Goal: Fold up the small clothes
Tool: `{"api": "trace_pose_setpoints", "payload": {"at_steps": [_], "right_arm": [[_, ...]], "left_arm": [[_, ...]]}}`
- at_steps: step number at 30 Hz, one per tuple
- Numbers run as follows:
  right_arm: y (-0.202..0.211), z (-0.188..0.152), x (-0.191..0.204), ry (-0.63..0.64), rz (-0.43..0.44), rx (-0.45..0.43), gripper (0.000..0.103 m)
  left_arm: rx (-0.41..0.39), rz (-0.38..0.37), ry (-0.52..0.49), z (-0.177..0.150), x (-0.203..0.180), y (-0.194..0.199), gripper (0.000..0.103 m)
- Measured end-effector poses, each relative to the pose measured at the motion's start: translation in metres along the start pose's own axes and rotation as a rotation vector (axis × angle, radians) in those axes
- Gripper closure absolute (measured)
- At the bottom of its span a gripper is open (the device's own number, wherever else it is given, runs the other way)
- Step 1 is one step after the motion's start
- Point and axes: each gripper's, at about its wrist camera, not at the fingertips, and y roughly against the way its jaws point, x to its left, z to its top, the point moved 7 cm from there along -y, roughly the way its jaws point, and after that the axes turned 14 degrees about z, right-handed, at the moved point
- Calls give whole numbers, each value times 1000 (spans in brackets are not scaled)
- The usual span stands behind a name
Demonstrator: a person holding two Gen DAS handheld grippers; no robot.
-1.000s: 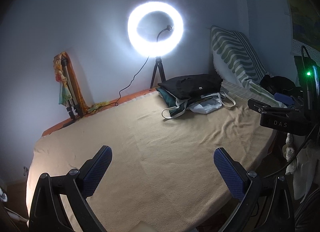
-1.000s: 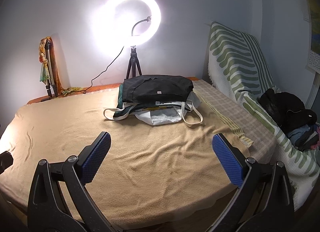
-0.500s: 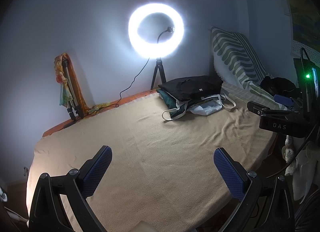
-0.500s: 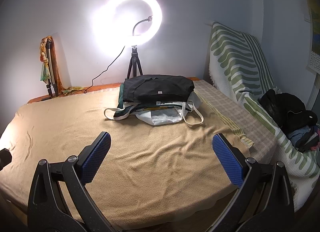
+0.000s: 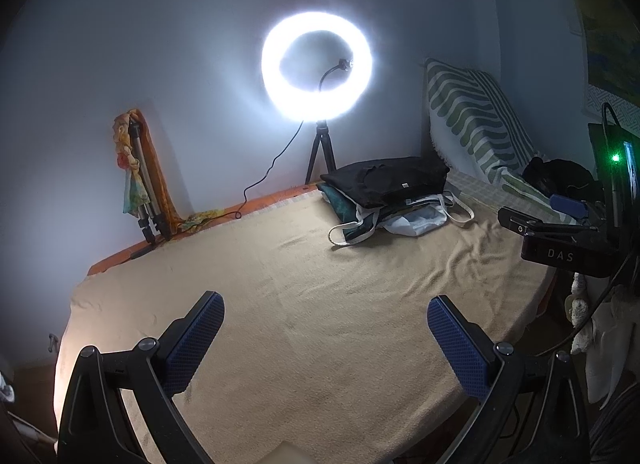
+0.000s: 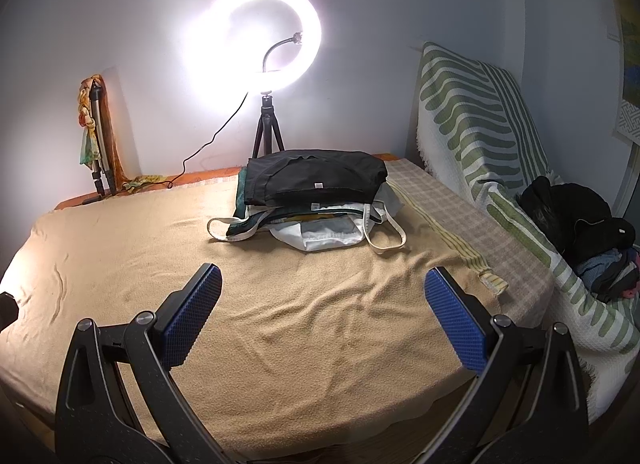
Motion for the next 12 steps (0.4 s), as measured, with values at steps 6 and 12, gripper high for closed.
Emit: {"api": "trace_pose_setpoints", "payload": {"at_steps": [6,12], "right_arm": [[1,-1,0,3,-3,3,0],[3,-2,0,-2,-6,0,0]], "left_arm": [[-17,6,-8,1,1,2,0],[-34,8,-11,3,0,7,0]]}}
